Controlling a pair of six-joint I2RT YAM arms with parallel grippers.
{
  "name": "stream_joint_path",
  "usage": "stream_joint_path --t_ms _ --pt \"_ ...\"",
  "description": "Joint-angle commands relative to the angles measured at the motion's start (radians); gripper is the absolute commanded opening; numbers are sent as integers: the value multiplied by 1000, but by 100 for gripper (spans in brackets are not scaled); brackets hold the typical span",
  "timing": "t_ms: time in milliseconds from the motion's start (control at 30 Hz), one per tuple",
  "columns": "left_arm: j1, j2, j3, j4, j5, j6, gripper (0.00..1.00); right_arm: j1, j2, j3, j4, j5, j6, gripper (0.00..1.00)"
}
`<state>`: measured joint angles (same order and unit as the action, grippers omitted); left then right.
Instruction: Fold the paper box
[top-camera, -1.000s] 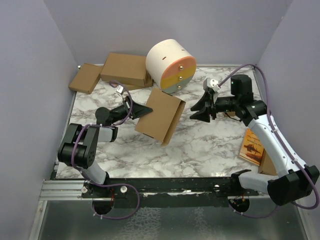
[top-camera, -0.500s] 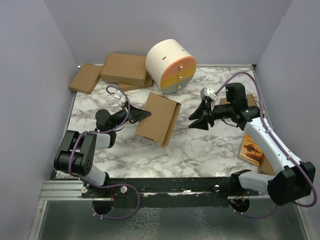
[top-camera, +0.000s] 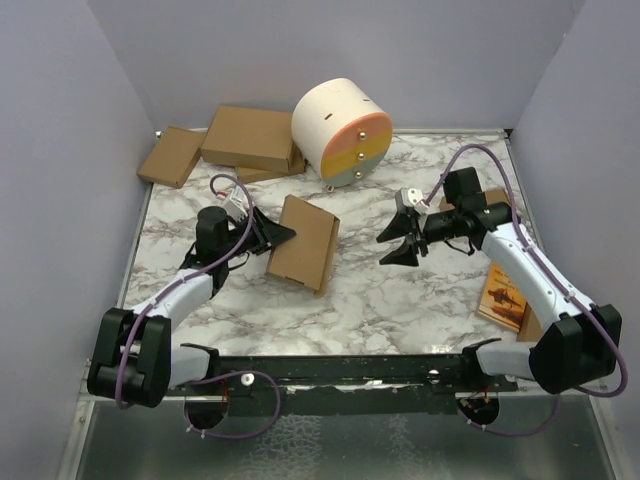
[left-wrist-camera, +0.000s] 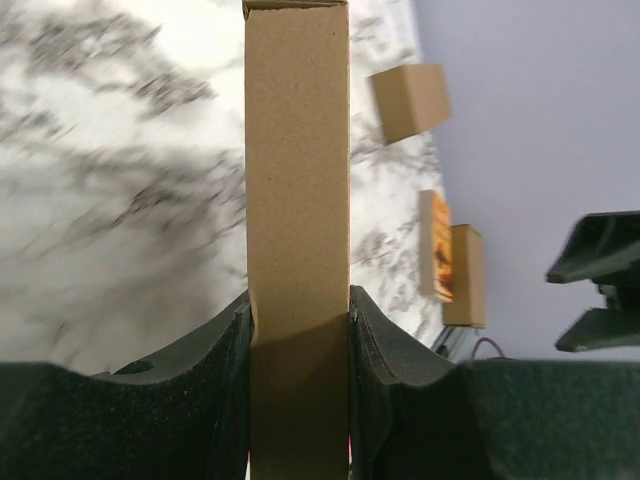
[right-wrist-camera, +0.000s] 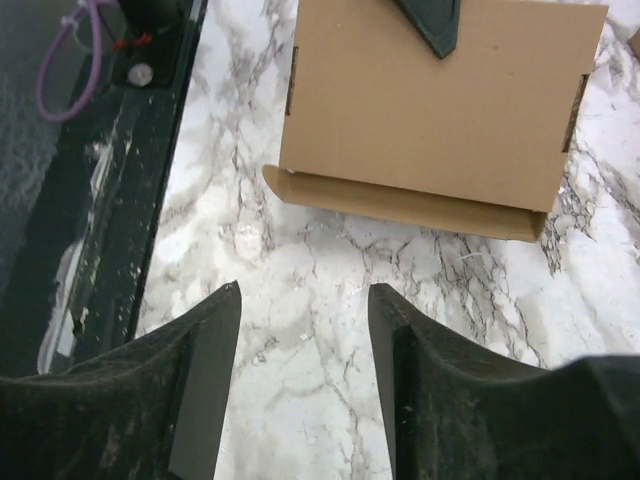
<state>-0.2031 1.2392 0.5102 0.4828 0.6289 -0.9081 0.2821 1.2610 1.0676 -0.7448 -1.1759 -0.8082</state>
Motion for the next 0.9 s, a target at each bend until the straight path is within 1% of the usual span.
stream_joint_path --t_ms 0,67,167,300,433,533,600,667,867 --pt "-8 -52 55 -330 -126 119 0 12 67 61 -238 12 -334 55" --pt "-7 -66 89 -423 -159 164 0 43 75 50 -197 24 -296 55" --pt "-6 -60 133 -542 -183 218 0 118 69 5 -71 46 -168 55" --pt "-6 -29 158 -613 -185 271 0 199 64 -40 72 68 -38 55" --pt "-6 -7 182 -663 -219 319 0 248 66 -80 203 78 51 55" --pt "-8 4 204 -715 -259 354 0 289 79 -99 268 93 104 54" --pt "-8 8 218 -749 -276 372 0 324 87 -103 275 117 107 54" --pt "-7 12 232 -781 -295 390 0 348 95 -83 243 145 69 54" --pt "-7 27 241 -805 -316 404 0 364 154 49 22 217 -128 55"
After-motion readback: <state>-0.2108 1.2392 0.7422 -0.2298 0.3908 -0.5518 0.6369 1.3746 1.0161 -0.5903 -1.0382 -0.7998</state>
